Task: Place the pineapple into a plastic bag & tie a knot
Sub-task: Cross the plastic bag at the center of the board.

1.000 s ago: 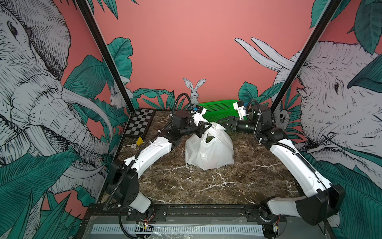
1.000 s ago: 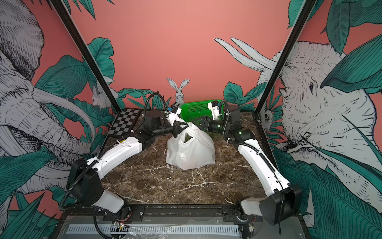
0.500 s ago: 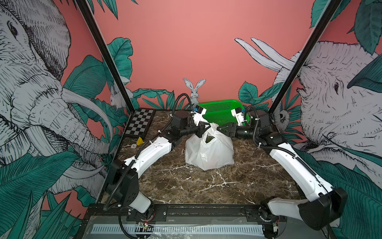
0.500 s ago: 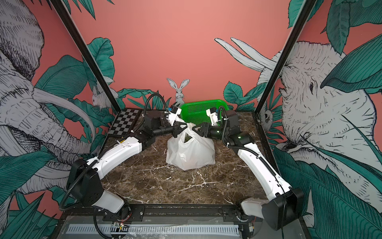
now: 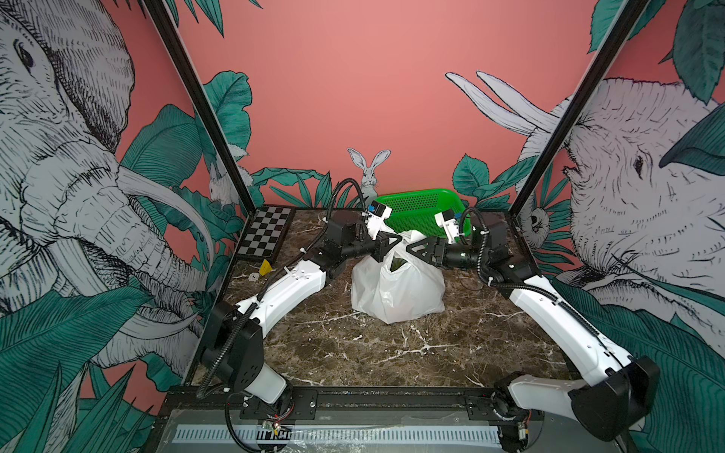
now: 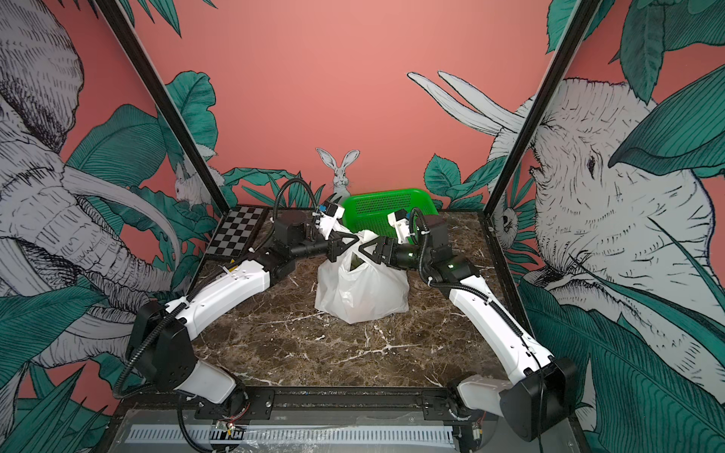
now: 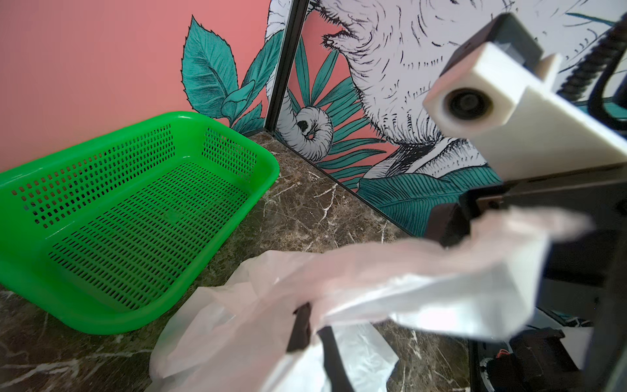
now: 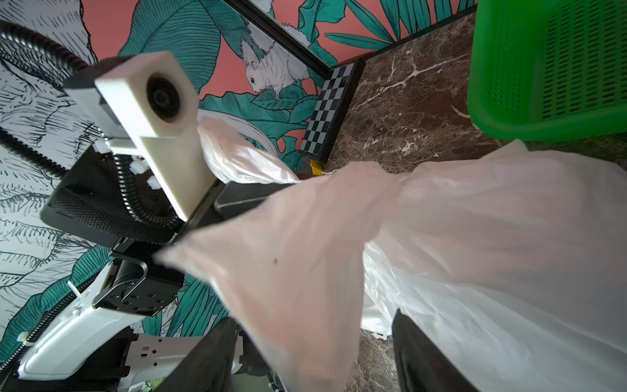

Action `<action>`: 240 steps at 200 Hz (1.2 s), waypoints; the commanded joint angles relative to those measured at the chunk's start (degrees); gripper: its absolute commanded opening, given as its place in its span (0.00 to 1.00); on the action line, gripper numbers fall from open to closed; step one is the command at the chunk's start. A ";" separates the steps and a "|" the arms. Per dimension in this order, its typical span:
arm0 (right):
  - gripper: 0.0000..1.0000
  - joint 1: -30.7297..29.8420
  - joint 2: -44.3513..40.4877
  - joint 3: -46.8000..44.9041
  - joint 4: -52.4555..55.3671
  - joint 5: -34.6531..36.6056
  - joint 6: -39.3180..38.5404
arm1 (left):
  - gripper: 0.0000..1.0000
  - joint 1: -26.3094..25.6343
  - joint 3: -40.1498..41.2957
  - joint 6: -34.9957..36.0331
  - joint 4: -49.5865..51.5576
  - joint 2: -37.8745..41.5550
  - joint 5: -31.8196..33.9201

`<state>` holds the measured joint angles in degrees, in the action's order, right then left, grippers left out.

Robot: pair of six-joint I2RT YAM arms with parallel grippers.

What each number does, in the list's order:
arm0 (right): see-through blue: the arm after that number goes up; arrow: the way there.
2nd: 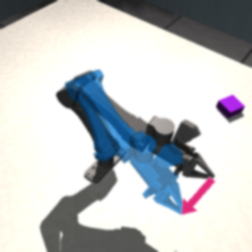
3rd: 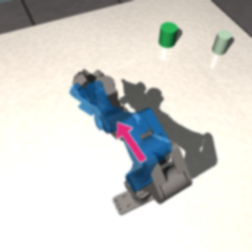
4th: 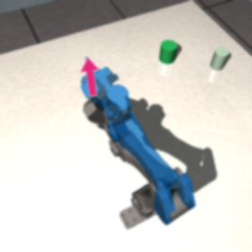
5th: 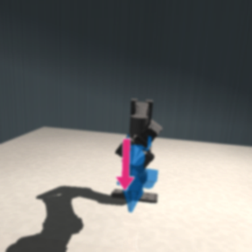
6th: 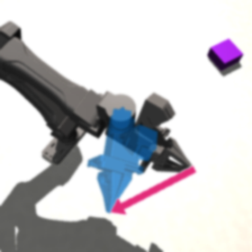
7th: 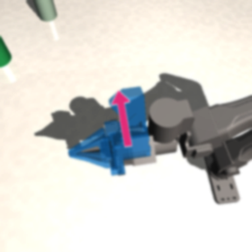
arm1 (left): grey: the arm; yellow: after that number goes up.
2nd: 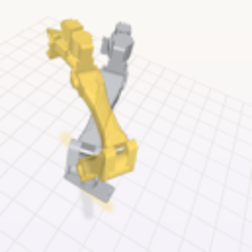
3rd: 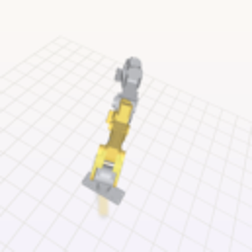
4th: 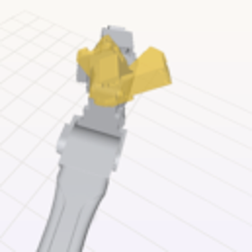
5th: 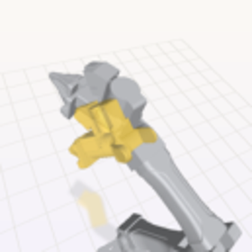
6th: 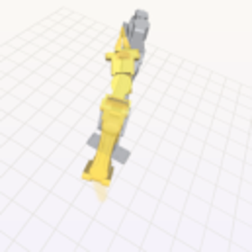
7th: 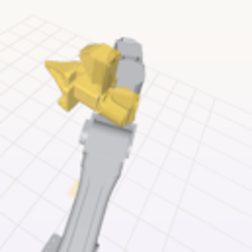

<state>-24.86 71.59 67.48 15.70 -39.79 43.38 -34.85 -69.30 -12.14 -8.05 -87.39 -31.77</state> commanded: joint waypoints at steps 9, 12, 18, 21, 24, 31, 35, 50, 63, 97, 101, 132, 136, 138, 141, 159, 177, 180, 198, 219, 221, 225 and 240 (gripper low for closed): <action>0.69 -0.30 -1.06 1.07 -1.65 2.54 0.27 | 0.00 -0.04 0.57 0.80 -2.27 2.49 -1.67; 0.69 -0.29 -1.00 1.24 -1.72 2.67 0.22 | 0.00 -0.04 0.57 0.79 -2.29 2.49 -1.71; 0.69 -0.33 -0.72 1.54 -1.67 3.12 0.22 | 0.00 -0.04 0.65 0.80 -2.24 2.46 -1.80; 0.69 -0.36 -0.67 1.65 -1.60 3.40 0.11 | 0.00 -0.04 0.65 0.80 -2.26 2.49 -1.80; 0.70 -0.36 -0.73 1.92 -1.36 3.85 -0.07 | 0.00 -0.04 0.65 0.80 -2.30 2.46 -1.81; 0.71 -0.30 -0.60 2.44 -0.66 5.14 -0.74 | 0.00 0.01 0.65 0.80 -2.28 2.48 -1.94; 0.71 -0.31 -0.58 2.91 -0.11 5.86 -1.14 | 0.00 -0.04 0.65 0.83 -2.27 2.49 -1.94; 0.73 -0.36 0.19 5.46 2.72 8.47 -3.80 | 0.00 -0.04 0.78 0.75 -2.29 2.45 -2.22; 0.74 -0.32 1.33 7.29 3.84 9.75 -5.36 | 0.00 -0.04 0.70 0.64 -2.32 2.40 -2.24; 0.75 -0.36 5.80 12.83 3.74 8.08 -6.67 | 0.00 -0.04 0.48 0.58 -2.24 2.23 -2.24; 0.74 -0.30 6.17 13.20 3.79 7.79 -6.72 | 0.00 -0.04 0.52 0.58 -2.29 2.23 -2.24; 0.70 -0.60 6.70 13.60 4.85 6.75 -7.44 | 0.00 -0.04 0.66 0.51 -2.36 2.31 -2.24; 0.70 -0.61 6.52 13.36 5.13 6.62 -7.62 | 0.00 -0.04 0.70 0.55 -2.30 2.32 -2.24; 0.70 -0.64 6.38 13.22 5.35 6.71 -7.72 | 0.00 -0.04 0.69 0.56 -2.31 2.32 -2.24; 0.70 -0.71 6.11 13.02 5.63 6.74 -7.77 | 0.00 -0.04 0.67 0.54 -2.31 2.32 -2.24; 0.72 -0.71 4.16 11.10 6.73 7.33 -8.30 | 0.00 0.03 0.45 0.56 -2.32 2.06 -2.16; 0.64 -0.66 2.62 9.34 7.02 7.51 -8.23 | 0.00 0.03 0.06 0.41 -2.32 1.72 -2.20; 0.61 -0.66 2.46 9.09 7.02 7.49 -8.09 | 0.00 0.04 -0.02 0.45 -2.32 1.70 -2.24; 0.32 -0.76 2.11 8.56 6.57 6.90 -7.67 | 0.00 0.05 -0.22 0.45 -2.18 1.53 -2.24; 0.13 -0.83 2.15 8.68 6.52 5.98 -7.44 | 0.00 0.05 -0.20 0.47 -1.97 1.53 -2.09; 0.14 -0.88 2.08 8.64 6.57 5.96 -7.36 | 0.00 0.09 -0.22 0.57 -1.97 1.55 -2.07; 0.17 -0.87 1.97 8.56 6.57 5.95 -7.34 | 0.00 0.05 -0.16 0.63 -1.97 1.61 -2.10; 0.48 -1.10 1.32 8.11 6.39 6.04 -7.01 | 0.00 0.05 -0.18 0.62 -1.97 1.54 -2.07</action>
<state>-25.36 74.83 76.16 23.35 -32.86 36.27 -34.85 -69.17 -12.16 -8.12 -87.39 -32.56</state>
